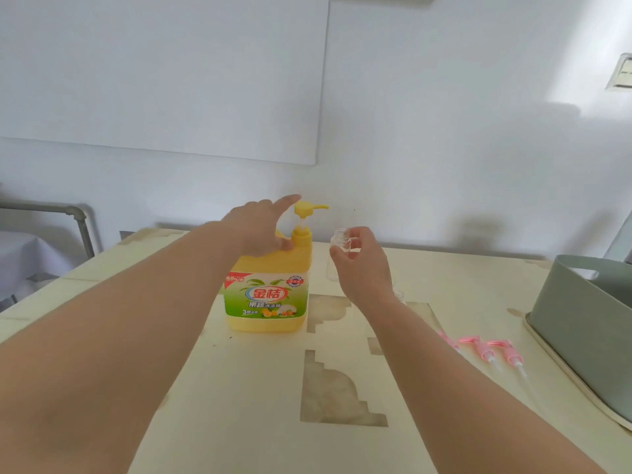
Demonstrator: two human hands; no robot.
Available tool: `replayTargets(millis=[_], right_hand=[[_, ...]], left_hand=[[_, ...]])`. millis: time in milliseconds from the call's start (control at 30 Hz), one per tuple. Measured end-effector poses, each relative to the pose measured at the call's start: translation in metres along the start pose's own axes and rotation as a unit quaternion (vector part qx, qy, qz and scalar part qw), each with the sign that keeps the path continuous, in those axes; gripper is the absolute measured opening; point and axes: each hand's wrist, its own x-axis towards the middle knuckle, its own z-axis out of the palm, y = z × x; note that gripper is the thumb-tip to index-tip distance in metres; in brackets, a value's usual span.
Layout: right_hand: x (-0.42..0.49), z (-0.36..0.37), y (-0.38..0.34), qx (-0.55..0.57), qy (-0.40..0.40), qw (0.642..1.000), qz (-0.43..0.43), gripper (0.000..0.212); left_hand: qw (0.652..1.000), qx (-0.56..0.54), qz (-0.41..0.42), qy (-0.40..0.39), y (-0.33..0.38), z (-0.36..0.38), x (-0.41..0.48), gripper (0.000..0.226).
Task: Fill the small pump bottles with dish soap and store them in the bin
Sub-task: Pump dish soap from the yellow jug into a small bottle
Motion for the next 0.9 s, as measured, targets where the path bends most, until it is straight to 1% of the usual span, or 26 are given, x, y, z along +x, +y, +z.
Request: replayTargets(millis=[67, 133, 267, 433, 567, 667, 767, 900], right_hand=[[-0.001, -0.002, 0.001, 0.000, 0.000, 1.000, -0.004, 0.026], [-0.004, -0.003, 0.001, 0.003, 0.000, 1.000, -0.004, 0.025], [-0.013, -0.008, -0.002, 0.011, -0.005, 1.000, -0.003, 0.021], [-0.033, -0.024, -0.016, 0.028, -0.019, 0.999, -0.006, 0.023], [-0.052, -0.038, -0.027, 0.021, -0.044, 0.999, -0.004, 0.021], [-0.070, -0.041, -0.035, 0.027, -0.060, 0.998, -0.004, 0.025], [-0.091, -0.037, -0.043, 0.036, -0.067, 0.997, -0.013, 0.026], [-0.119, -0.037, -0.046, 0.081, -0.077, 0.993, -0.041, 0.020]], left_hand=[[0.998, -0.031, 0.000, -0.053, -0.002, -0.009, -0.002, 0.087], [0.995, -0.028, 0.000, -0.098, -0.001, -0.016, -0.007, 0.084], [0.988, -0.021, 0.016, -0.153, 0.005, -0.029, -0.026, 0.090], [0.988, -0.014, 0.038, -0.147, 0.010, -0.040, -0.052, 0.085], [0.991, 0.006, 0.047, -0.126, 0.013, -0.048, -0.075, 0.075], [0.992, 0.031, 0.047, -0.111, 0.010, -0.056, -0.097, 0.067], [0.992, 0.050, 0.051, -0.100, 0.006, -0.066, -0.120, 0.058], [0.992, 0.045, 0.055, -0.101, 0.002, -0.077, -0.148, 0.050]])
